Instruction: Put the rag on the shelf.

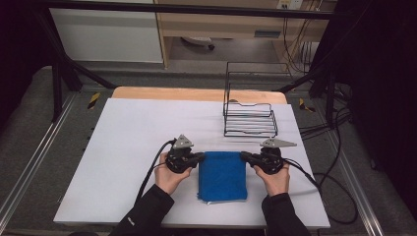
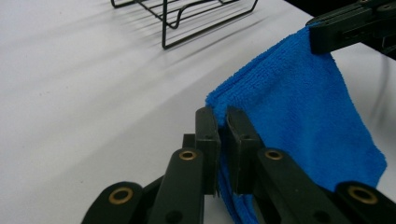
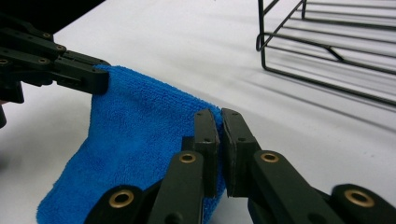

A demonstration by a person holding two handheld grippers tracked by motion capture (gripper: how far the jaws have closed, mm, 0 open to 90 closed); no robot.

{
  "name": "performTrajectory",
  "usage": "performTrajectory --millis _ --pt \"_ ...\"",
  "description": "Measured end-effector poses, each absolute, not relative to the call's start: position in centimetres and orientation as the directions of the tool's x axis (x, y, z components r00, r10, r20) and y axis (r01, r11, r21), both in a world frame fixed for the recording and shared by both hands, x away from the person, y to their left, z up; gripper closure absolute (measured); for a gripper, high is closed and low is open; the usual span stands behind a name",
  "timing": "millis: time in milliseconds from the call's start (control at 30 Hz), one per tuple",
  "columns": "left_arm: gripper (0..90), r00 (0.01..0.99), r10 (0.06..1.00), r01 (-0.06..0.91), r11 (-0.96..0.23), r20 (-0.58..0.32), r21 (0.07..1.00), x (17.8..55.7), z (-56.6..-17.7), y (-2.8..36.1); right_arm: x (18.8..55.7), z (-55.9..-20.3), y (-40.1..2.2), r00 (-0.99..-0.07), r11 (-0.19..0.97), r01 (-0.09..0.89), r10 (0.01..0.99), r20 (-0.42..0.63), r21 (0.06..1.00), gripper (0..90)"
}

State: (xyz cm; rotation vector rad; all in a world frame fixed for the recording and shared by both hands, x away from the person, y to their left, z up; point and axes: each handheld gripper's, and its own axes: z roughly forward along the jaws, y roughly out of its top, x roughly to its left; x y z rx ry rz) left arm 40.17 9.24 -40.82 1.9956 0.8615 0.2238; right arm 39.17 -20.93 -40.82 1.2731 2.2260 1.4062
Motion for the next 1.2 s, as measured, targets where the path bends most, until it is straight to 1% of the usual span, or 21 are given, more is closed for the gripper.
performTrajectory --millis 467,700,1100,1200 --pt "84.3 0.765 0.626 0.408 -0.286 -0.154 0.867 38.8 -38.6 8.6 37.4 -38.7 -21.9 -0.599 0.14 0.466 0.777 0.195 0.874 86.3" --pt "84.3 0.772 0.621 0.37 -0.273 -0.131 0.888 38.7 -37.3 8.0 36.8 -37.5 -22.4 -0.59 0.133 0.425 0.791 0.163 0.895 86.3" --pt "84.3 0.791 0.608 0.277 -0.258 -0.067 0.926 38.6 -34.6 6.4 35.9 -35.1 -24.0 -0.567 0.093 0.333 0.815 0.121 0.938 86.4" --pt "84.3 0.792 0.607 0.255 -0.236 -0.062 0.938 38.6 -34.1 6.1 35.8 -34.6 -24.2 -0.558 0.083 0.312 0.822 0.112 0.947 86.4"
